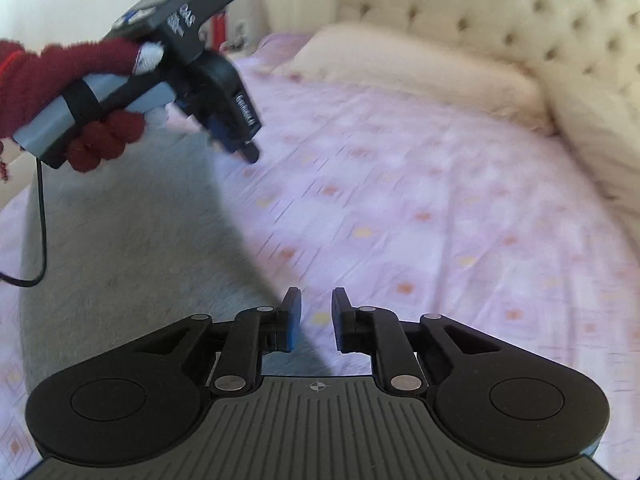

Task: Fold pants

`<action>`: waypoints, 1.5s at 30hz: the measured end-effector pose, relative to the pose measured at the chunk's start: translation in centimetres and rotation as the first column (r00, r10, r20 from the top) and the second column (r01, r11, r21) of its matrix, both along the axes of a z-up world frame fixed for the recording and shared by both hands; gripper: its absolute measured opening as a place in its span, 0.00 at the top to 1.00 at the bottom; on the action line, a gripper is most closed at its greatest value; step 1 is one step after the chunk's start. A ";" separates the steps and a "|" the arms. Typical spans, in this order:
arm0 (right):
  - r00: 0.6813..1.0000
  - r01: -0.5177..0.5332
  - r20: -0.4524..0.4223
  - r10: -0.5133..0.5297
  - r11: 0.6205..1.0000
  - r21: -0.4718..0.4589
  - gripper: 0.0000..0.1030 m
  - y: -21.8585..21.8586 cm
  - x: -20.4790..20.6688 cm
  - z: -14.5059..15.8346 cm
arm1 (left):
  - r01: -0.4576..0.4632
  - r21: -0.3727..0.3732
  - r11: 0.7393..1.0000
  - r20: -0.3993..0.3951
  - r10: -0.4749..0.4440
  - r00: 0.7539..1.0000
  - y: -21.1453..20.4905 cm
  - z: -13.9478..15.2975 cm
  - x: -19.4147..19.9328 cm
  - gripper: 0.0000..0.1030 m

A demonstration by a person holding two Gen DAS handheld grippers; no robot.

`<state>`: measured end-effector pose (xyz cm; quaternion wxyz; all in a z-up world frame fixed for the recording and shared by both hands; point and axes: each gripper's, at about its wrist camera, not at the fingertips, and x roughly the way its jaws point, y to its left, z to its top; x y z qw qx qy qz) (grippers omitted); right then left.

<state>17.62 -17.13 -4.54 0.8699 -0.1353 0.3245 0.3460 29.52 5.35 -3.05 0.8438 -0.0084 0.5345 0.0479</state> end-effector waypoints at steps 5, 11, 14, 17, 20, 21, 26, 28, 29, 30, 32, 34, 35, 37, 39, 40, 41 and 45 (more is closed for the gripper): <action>0.997 0.023 -0.077 -0.019 0.999 0.044 0.84 -2.7 -4.2 1.0 | 0.030 -0.048 0.998 0.112 -0.024 0.993 0.1 3.7 -3.1 0.65; 0.993 0.040 -0.104 -0.054 0.990 -0.136 0.84 -6.3 -12.1 -0.9 | 0.313 -0.028 0.949 0.093 -0.310 0.946 -3.2 3.0 -11.1 0.63; 0.976 0.120 -0.167 -0.141 0.984 -0.129 0.84 -7.4 -13.3 -0.3 | 0.416 0.027 0.909 -0.020 -0.416 0.909 -3.9 0.2 -13.6 0.63; 0.944 0.293 -0.124 -0.304 0.951 -0.101 0.83 -9.0 -13.8 1.1 | 0.434 0.046 0.900 0.010 -0.435 0.901 -3.6 -0.3 -14.9 0.62; 0.852 0.506 -0.089 -0.516 0.855 -0.116 0.80 -12.0 -13.3 1.0 | 0.419 0.022 0.908 -0.001 -0.419 0.908 -3.4 0.0 -14.3 0.62; 0.812 0.564 -0.065 -0.579 0.809 -0.163 0.80 -13.1 -13.2 0.5 | 0.405 0.004 0.914 -0.007 -0.405 0.914 -3.2 0.0 -13.9 0.61; 0.614 0.769 0.009 -0.789 0.595 -0.233 0.65 -18.5 -14.0 -0.4 | 0.402 -0.003 0.916 -0.013 -0.402 0.916 -3.1 -0.3 -13.6 0.57; 0.519 0.841 -0.076 -0.852 0.524 -0.134 0.64 -21.2 -14.9 0.3 | 0.415 0.018 0.910 -0.008 -0.415 0.910 -3.3 -0.2 -14.1 0.52; 0.470 0.874 -0.123 -0.874 0.481 -0.071 0.63 -22.4 -15.5 0.7 | 0.417 0.032 0.908 -0.004 -0.417 0.909 -3.4 -0.3 -14.2 0.50; 0.425 0.900 -0.169 -0.889 0.435 -0.022 0.61 -23.5 -16.1 0.9 | 0.412 0.042 0.910 -0.002 -0.413 0.911 -3.4 -0.3 -14.5 0.44; 0.350 0.934 -0.262 -0.899 0.356 0.027 0.59 -25.1 -17.4 0.7 | 0.386 0.052 0.921 0.001 -0.387 0.922 -3.0 -0.4 -14.6 0.37; 0.307 0.951 -0.316 -0.898 0.306 0.055 0.58 -26.0 -19.0 0.5 | 0.358 0.030 0.933 -0.001 -0.358 0.934 -2.2 -0.5 -14.5 0.31; 0.301 0.953 -0.337 -0.892 0.294 0.074 0.57 -26.2 -19.8 0.3 | 0.349 0.014 0.937 -0.003 -0.349 0.937 -1.9 -0.5 -14.4 0.30; 0.294 0.956 -0.383 -0.876 0.273 0.110 0.51 -26.3 -20.9 -0.1 | 0.344 0.002 0.939 -0.008 -0.343 0.939 -1.5 -0.6 -14.1 0.26; 0.294 0.956 -0.427 -0.855 0.255 0.147 0.49 -26.3 -21.3 -0.8 | 0.342 0.005 0.940 -0.007 -0.342 0.940 -1.4 -0.8 -14.0 0.23; 0.301 0.953 -0.448 -0.842 0.253 0.164 0.48 -26.1 -21.5 -1.1 | 0.341 0.005 0.940 -0.007 -0.341 0.940 -1.3 -0.8 -14.0 0.22; 0.308 0.951 -0.464 -0.831 0.255 0.175 0.47 -26.0 -21.4 -1.3 | 0.338 0.002 0.941 -0.008 -0.338 0.941 -1.3 -0.8 -13.9 0.22; 0.339 0.938 -0.461 -0.820 0.259 0.231 0.41 -26.1 -20.9 -1.7 | 0.334 -0.009 0.943 -0.017 -0.334 0.942 -1.4 -0.8 -13.5 0.21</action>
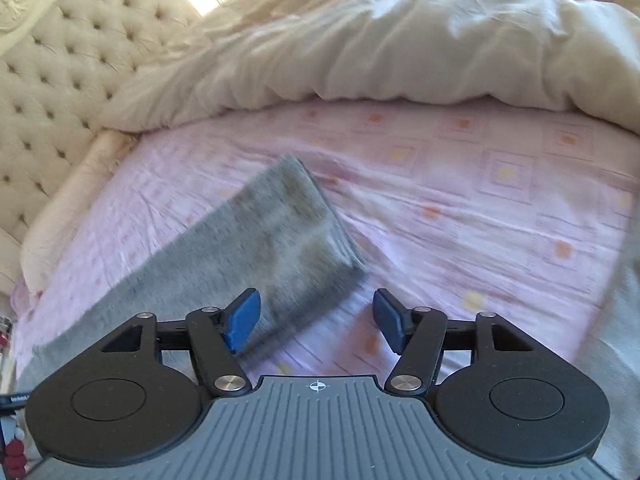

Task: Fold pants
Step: 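Grasp a pants leg end with the right gripper and lift it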

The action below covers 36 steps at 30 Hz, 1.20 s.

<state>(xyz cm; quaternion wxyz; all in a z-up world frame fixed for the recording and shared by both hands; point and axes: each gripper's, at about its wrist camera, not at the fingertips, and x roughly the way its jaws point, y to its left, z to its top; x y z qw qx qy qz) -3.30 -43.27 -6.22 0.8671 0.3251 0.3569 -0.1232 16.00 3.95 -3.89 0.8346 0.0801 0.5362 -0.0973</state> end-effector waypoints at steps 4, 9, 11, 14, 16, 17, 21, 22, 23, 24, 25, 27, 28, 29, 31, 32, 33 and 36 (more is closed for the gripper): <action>0.998 0.014 0.058 -0.015 1.000 0.021 0.38 -0.1 1.4 -0.5 | -0.006 -0.016 1.000 -0.008 0.006 1.000 0.1 0.2 0.1 0.25; 0.998 0.025 0.058 -0.031 0.994 0.104 0.86 -0.9 4.1 -1.2 | -0.003 -0.078 0.997 -0.022 0.001 1.000 -0.4 1.6 0.3 0.34; 0.998 0.030 0.052 -0.036 0.994 0.106 0.86 -0.7 4.5 -1.3 | 0.007 -0.113 0.994 -0.023 -0.009 1.000 -1.4 2.5 0.4 0.34; 0.997 0.008 0.078 -0.014 0.997 0.080 0.86 0.0 4.8 -0.5 | 0.057 -0.150 0.987 -0.014 -0.060 0.998 -4.1 3.6 0.9 0.34; 0.994 -0.007 0.112 -0.002 0.997 0.080 0.86 0.1 4.6 0.7 | 0.098 -0.170 0.981 0.003 -0.099 0.995 -6.2 4.1 1.4 0.34; 0.994 -0.007 0.112 -0.002 0.997 0.080 0.86 0.1 4.6 0.7 | 0.117 -0.177 0.977 0.011 -0.117 0.993 -7.4 4.3 1.7 0.34; 0.988 -0.051 0.147 0.041 0.997 0.062 0.87 -0.2 4.6 2.3 | 0.202 -0.199 0.959 0.016 -0.203 0.979 -12.0 3.9 2.9 0.34; 0.987 -0.058 0.152 0.048 0.996 0.061 0.87 -0.2 4.6 2.5 | 0.224 -0.194 0.955 0.022 -0.224 0.974 -13.2 3.7 3.0 0.34; 0.986 -0.067 0.157 0.057 0.996 0.061 0.86 -0.2 4.7 2.8 | 0.246 -0.181 0.952 0.029 -0.245 0.969 -14.3 3.3 3.2 0.34; 0.985 -0.076 0.161 0.066 0.995 0.059 0.86 -0.2 4.8 3.0 | 0.260 -0.166 0.951 0.032 -0.259 0.965 -15.1 2.8 3.4 0.34; 0.983 -0.086 0.166 0.077 0.995 0.052 0.86 -0.1 4.9 3.3 | 0.270 -0.145 0.952 0.026 -0.269 0.963 -15.9 2.2 3.7 0.34; 0.979 -0.111 0.178 0.103 0.993 0.035 0.86 0.1 5.2 3.9 | 0.271 -0.079 0.959 -0.011 -0.273 0.962 -17.3 0.4 4.4 0.35; 0.976 -0.124 0.182 0.118 0.992 0.023 0.86 0.2 5.3 4.3 | 0.264 -0.065 0.962 -0.019 -0.266 0.964 -17.6 -0.4 4.7 0.33; 0.976 -0.124 0.182 0.118 0.992 0.023 0.87 0.2 5.3 4.3 | 0.253 -0.079 0.964 0.008 -0.253 0.967 -17.5 -0.4 4.7 0.33; 0.967 -0.163 0.196 0.162 0.987 -0.013 0.86 0.7 5.7 5.4 | 0.261 -0.078 0.962 0.006 -0.261 0.965 -17.6 -0.2 4.9 0.37; 0.964 -0.174 0.201 0.175 0.984 -0.022 0.86 0.9 5.8 5.8 | 0.255 -0.083 0.963 0.016 -0.255 0.967 -17.4 0.2 5.0 0.40; 0.960 -0.185 0.206 0.187 0.982 -0.030 0.86 1.1 5.9 6.1 | 0.243 -0.090 0.966 0.033 -0.241 0.970 -17.2 0.8 5.0 0.43; 0.950 -0.215 0.218 0.222 0.975 -0.055 0.86 1.9 6.4 7.1 | 0.211 -0.123 0.970 0.068 -0.203 0.977 -15.6 2.8 4.2 0.43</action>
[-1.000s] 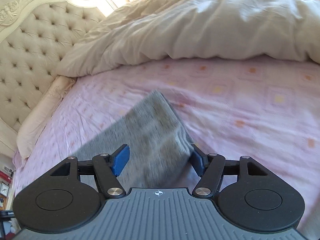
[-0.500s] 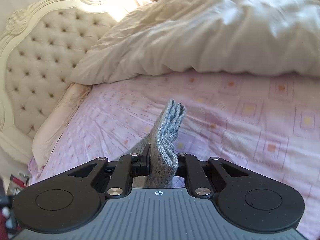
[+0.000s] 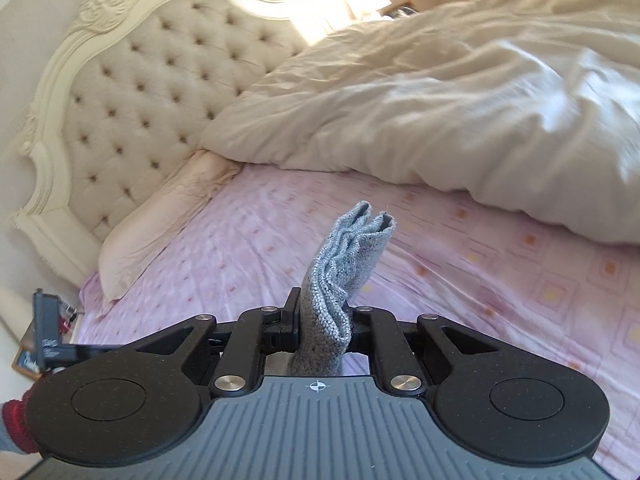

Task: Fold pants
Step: 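Grasp a pants leg end with the right gripper and lift it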

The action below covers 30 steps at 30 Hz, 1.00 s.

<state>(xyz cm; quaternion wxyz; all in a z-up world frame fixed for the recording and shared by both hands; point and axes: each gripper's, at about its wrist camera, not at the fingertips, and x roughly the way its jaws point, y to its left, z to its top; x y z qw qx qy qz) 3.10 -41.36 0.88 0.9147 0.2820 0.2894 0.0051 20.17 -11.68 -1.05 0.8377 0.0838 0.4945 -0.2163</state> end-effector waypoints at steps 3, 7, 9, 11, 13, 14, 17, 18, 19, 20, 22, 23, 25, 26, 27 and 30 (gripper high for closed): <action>1.000 -0.028 0.011 0.028 1.000 -0.015 0.86 0.7 0.5 0.8 | 0.014 -0.015 1.000 -0.038 -0.015 0.999 1.5 0.7 -2.7 0.43; 0.998 -0.062 0.006 0.063 0.997 -0.046 0.86 2.0 1.1 1.8 | 0.027 0.016 1.000 -0.173 -0.024 0.985 2.7 -1.6 -6.3 0.43; 0.997 -0.079 0.001 0.079 0.995 -0.053 0.86 2.8 1.3 2.1 | 0.052 0.031 0.998 -0.228 -0.043 0.973 3.0 -2.9 -7.7 0.42; 0.995 -0.104 -0.004 0.104 0.993 -0.056 0.86 3.7 1.7 2.7 | 0.129 0.069 0.989 -0.149 -0.118 0.982 2.6 -2.8 -10.1 0.41; 0.990 -0.144 -0.003 0.144 0.988 -0.058 0.86 4.9 2.3 3.5 | 0.201 0.082 0.976 -0.161 -0.186 0.969 2.1 -2.7 -10.9 0.41; 0.985 -0.171 -0.001 0.171 0.984 -0.049 0.86 5.6 2.7 4.0 | 0.199 0.053 0.979 -0.171 -0.187 0.967 2.4 -2.4 -10.9 0.41; 0.960 -0.280 0.003 0.280 0.960 -0.022 0.86 8.3 4.4 5.3 | 0.103 -0.048 0.993 -0.206 -0.111 0.972 4.8 -1.5 -9.0 0.41; 0.946 -0.324 0.007 0.324 0.946 -0.018 0.86 9.4 5.1 5.8 | 0.067 -0.067 0.995 -0.208 -0.080 0.975 5.8 -1.3 -8.2 0.41; 0.928 -0.372 0.013 0.372 0.928 -0.014 0.86 10.6 5.9 6.2 | 0.029 -0.080 0.996 -0.206 -0.045 0.978 6.8 -1.1 -7.5 0.41; 0.908 -0.418 0.023 0.418 0.909 -0.009 0.86 12.0 6.6 6.6 | -0.010 -0.092 0.996 -0.204 -0.009 0.979 7.9 -1.0 -6.7 0.41; 0.866 -0.499 0.044 0.497 0.867 0.017 0.86 14.8 8.2 7.0 | -0.073 -0.131 0.989 -0.207 0.044 0.977 10.0 -0.7 -5.3 0.41; 0.846 -0.532 0.052 0.530 0.846 0.036 0.86 16.2 9.0 7.0 | -0.095 -0.150 0.984 -0.206 0.063 0.976 10.5 -0.5 -5.0 0.41; 0.801 -0.598 0.058 0.595 0.798 0.073 0.87 19.4 10.4 6.7 | -0.136 -0.169 0.976 -0.195 0.102 0.975 12.1 -0.2 -4.2 0.41; 0.776 -0.630 0.059 0.628 0.773 0.074 0.86 21.2 11.1 6.6 | -0.151 -0.171 0.974 -0.183 0.119 0.976 12.8 0.0 -4.0 0.41; 0.750 -0.661 0.064 0.658 0.748 0.057 0.86 22.9 11.5 6.4 | -0.166 -0.177 0.970 -0.171 0.136 0.976 13.5 0.1 -3.9 0.41; 0.678 -0.733 0.071 0.732 0.680 -0.010 0.86 28.0 12.0 5.5 | -0.198 -0.205 0.959 -0.145 0.170 0.975 15.2 0.3 -3.8 0.41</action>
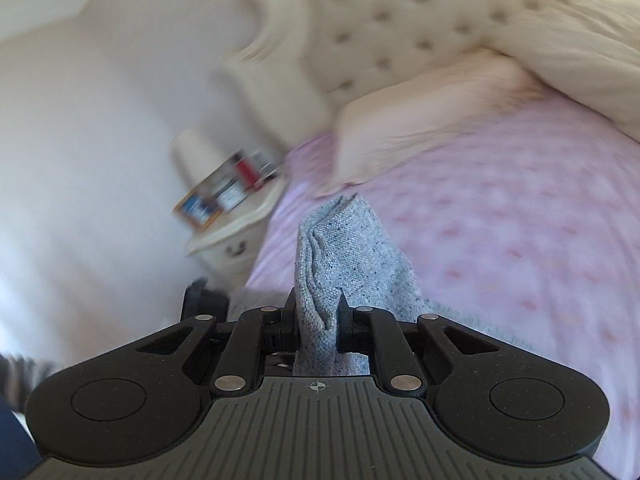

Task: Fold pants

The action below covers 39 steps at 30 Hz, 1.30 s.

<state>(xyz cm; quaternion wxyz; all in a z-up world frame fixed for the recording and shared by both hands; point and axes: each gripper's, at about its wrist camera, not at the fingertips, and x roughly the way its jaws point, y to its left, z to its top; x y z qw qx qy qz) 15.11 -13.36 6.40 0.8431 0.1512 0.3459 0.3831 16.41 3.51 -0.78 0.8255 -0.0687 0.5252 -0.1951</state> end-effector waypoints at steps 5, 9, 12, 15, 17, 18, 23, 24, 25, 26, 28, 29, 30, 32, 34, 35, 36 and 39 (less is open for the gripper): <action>0.998 -0.046 0.034 0.049 0.997 -0.065 0.84 5.7 -0.6 -2.8 | -0.129 0.014 0.991 0.001 0.129 0.992 4.1 -0.8 0.2 0.41; 0.999 -0.037 0.014 0.039 0.992 -0.123 0.73 7.3 -1.1 -5.2 | -0.190 0.068 0.980 -0.011 0.191 0.982 6.8 -1.9 0.2 0.42; 0.997 -0.077 -0.014 0.076 0.991 -0.112 0.66 7.0 -1.3 -5.4 | -0.158 0.118 0.980 -0.015 0.161 0.987 7.6 -2.9 -0.3 0.42; 0.995 -0.086 0.040 0.091 0.990 -0.110 0.62 5.8 -2.1 -4.8 | -0.108 0.135 0.985 0.019 0.107 0.994 7.6 -3.1 -0.8 0.42; 0.994 -0.066 0.073 0.076 0.989 -0.130 0.62 4.6 -2.3 -4.6 | -0.089 0.137 0.987 0.030 0.085 0.996 7.6 -3.1 -0.9 0.42; 0.994 -0.051 0.090 0.066 0.987 -0.155 0.62 3.9 -2.4 -4.7 | -0.086 0.131 0.988 0.029 0.083 0.996 7.7 -3.1 -0.8 0.42; 0.998 0.033 0.050 -0.022 0.971 -0.237 0.62 0.3 -1.8 -6.6 | -0.087 0.096 0.992 0.037 0.084 0.996 8.7 -3.0 -1.1 0.42; 0.998 0.049 0.050 -0.037 0.962 -0.267 0.62 -0.2 -1.7 -7.0 | -0.084 0.094 0.992 0.035 0.081 0.996 8.9 -3.2 -0.9 0.42; 0.997 0.050 0.065 -0.032 0.954 -0.296 0.62 -0.7 -1.5 -7.4 | -0.077 0.092 0.993 0.036 0.074 0.997 9.0 -3.2 -0.9 0.42; 0.996 0.042 0.092 -0.012 0.941 -0.335 0.62 -1.0 -1.3 -7.8 | -0.069 0.090 0.994 0.040 0.066 0.997 9.0 -3.2 -0.9 0.42; 0.986 0.002 0.150 0.069 0.902 -0.432 0.62 -1.3 -0.8 -8.5 | -0.062 0.087 0.994 0.045 0.058 0.997 9.3 -2.8 -1.5 0.42; 0.979 -0.016 0.168 0.111 0.874 -0.485 0.62 -1.1 -0.4 -9.0 | -0.056 0.083 0.995 0.044 0.052 0.998 9.4 -2.8 -1.5 0.42; 0.973 -0.027 0.182 0.143 0.853 -0.522 0.62 -1.1 0.1 -9.3 | -0.049 0.082 0.995 0.043 0.046 0.998 9.5 -2.8 -1.6 0.41; 0.967 -0.069 0.167 0.194 0.826 -0.559 0.62 -1.1 1.0 -9.8 | -0.025 0.108 0.994 0.041 0.021 0.999 9.5 -3.0 -1.5 0.41; 0.961 -0.129 0.133 0.242 0.820 -0.558 0.62 -1.2 2.0 -10.1 | -0.001 0.139 0.990 0.049 -0.006 0.999 9.9 -3.0 -1.7 0.41; 0.957 -0.164 0.110 0.268 0.814 -0.557 0.62 -1.1 2.4 -10.3 | 0.006 0.144 0.990 0.049 -0.013 0.999 10.3 -2.9 -1.9 0.41; 0.952 -0.202 0.083 0.294 0.808 -0.553 0.62 -1.0 2.8 -10.4 | 0.008 0.145 0.989 0.046 -0.015 0.999 10.6 -2.9 -2.0 0.41; 0.933 -0.290 0.020 0.360 0.782 -0.551 0.61 -0.8 3.9 -10.8 | 0.000 0.132 0.991 0.029 -0.004 1.000 11.6 -2.7 -2.3 0.41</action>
